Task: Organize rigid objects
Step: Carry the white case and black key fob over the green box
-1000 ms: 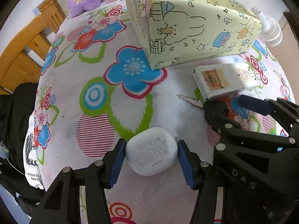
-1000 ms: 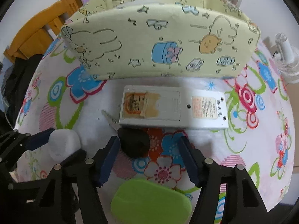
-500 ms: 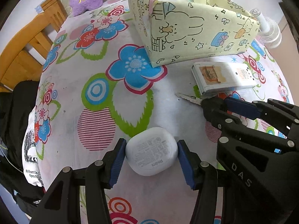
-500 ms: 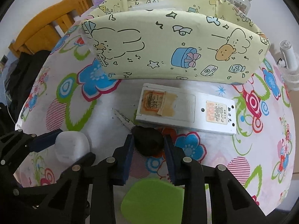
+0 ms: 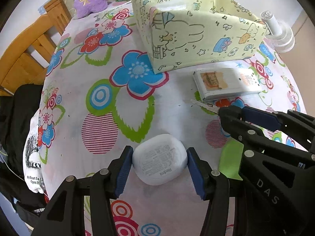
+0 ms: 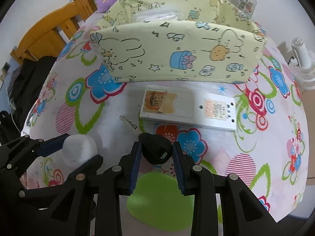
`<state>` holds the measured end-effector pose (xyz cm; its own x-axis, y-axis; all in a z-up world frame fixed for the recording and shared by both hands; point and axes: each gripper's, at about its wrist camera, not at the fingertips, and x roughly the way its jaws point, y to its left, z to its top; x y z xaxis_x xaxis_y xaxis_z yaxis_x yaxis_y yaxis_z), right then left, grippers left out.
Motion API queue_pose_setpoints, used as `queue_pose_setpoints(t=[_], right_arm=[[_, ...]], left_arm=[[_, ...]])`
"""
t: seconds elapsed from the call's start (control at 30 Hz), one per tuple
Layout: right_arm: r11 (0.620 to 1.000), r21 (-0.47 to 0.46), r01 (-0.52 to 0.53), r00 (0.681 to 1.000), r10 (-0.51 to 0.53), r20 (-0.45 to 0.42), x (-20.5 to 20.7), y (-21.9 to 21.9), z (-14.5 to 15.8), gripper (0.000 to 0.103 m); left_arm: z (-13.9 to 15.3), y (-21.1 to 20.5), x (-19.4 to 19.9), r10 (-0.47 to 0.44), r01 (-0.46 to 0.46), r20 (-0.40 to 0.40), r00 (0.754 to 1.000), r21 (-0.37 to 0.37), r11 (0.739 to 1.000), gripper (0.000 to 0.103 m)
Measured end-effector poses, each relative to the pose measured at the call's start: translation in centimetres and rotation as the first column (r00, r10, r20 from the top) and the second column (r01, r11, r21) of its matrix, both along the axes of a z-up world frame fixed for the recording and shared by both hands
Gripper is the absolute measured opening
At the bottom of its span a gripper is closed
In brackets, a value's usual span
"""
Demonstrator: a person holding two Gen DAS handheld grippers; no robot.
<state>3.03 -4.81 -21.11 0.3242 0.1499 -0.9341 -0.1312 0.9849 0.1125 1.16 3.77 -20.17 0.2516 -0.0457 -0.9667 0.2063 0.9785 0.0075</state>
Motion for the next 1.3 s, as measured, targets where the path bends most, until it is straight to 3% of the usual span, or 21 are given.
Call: queue_pose_setpoints(t=[1.3], right_arm=[[0.997,0.015,0.075,0.986,-0.077,0.146,0.6,-4.6,10.3,0.035]], left_arm=[[9.8,-3.4,2.7,-0.047,0.051,0.159,0.986,-0.021,0.999,0.057]])
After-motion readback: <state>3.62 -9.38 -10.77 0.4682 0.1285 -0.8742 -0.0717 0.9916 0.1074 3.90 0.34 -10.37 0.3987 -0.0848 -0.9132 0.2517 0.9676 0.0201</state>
